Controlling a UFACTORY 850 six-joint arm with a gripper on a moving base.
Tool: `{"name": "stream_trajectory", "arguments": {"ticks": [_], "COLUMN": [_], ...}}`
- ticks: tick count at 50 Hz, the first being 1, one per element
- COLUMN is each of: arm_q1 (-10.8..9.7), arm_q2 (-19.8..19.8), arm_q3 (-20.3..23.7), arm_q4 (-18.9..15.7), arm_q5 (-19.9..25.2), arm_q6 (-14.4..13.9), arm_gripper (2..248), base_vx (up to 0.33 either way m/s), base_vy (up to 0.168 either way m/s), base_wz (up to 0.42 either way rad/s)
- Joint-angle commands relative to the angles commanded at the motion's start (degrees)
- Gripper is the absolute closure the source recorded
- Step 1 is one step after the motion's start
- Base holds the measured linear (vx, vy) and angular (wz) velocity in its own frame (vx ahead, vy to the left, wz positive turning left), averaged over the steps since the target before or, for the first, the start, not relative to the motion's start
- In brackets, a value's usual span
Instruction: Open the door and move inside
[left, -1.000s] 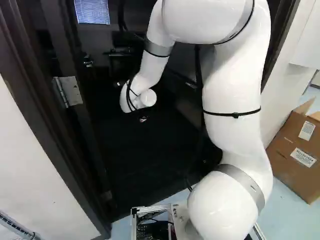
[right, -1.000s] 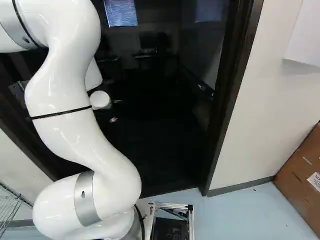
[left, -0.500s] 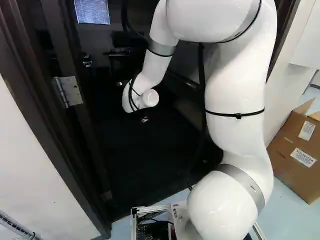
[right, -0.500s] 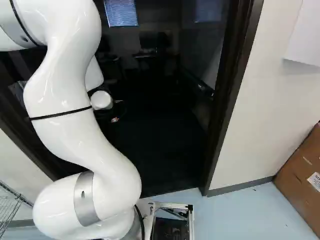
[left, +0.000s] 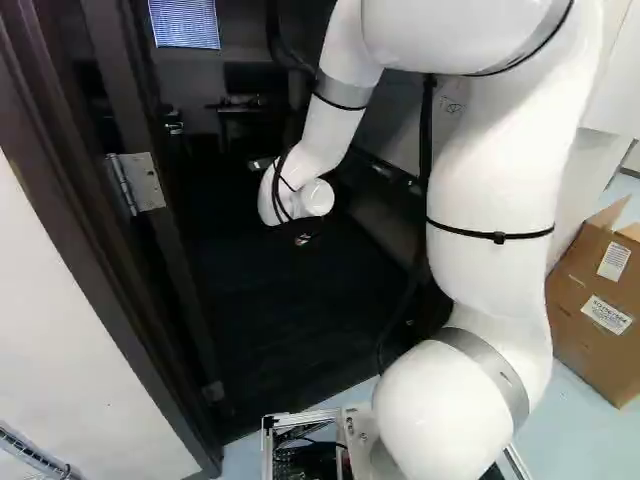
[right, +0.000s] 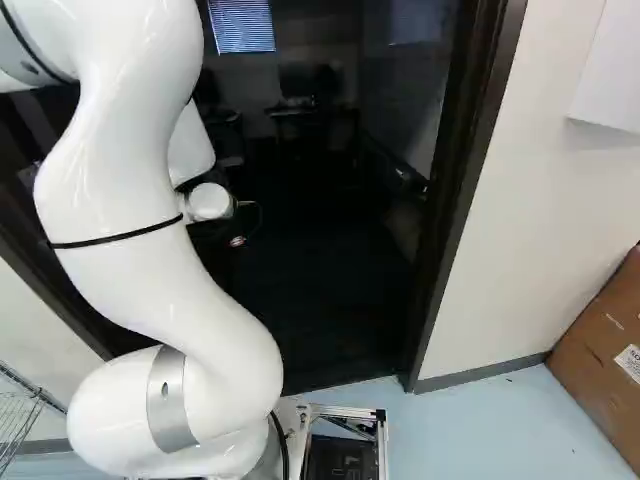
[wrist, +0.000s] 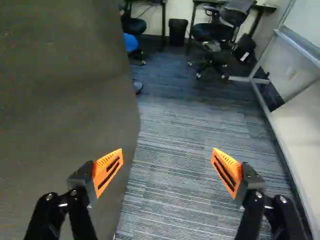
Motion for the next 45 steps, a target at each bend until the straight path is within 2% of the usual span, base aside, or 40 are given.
{"name": "stream_trajectory", "arguments": {"ticks": [19, 45], "arm_q1": [-4.5, -12.4], "arm_q2": [6.4, 17.5], "arm_q3": [7.1, 19.5], "arm_q4": [0.4, 1.2], "arm_q5": [3.0, 8.1], "arm_q6": [0.0, 0.0], "arm_gripper": [3, 3], "base_vx": [0.0, 0.0], "base_vy": [0.0, 0.0], "base_wz": [0.0, 0.0]}}
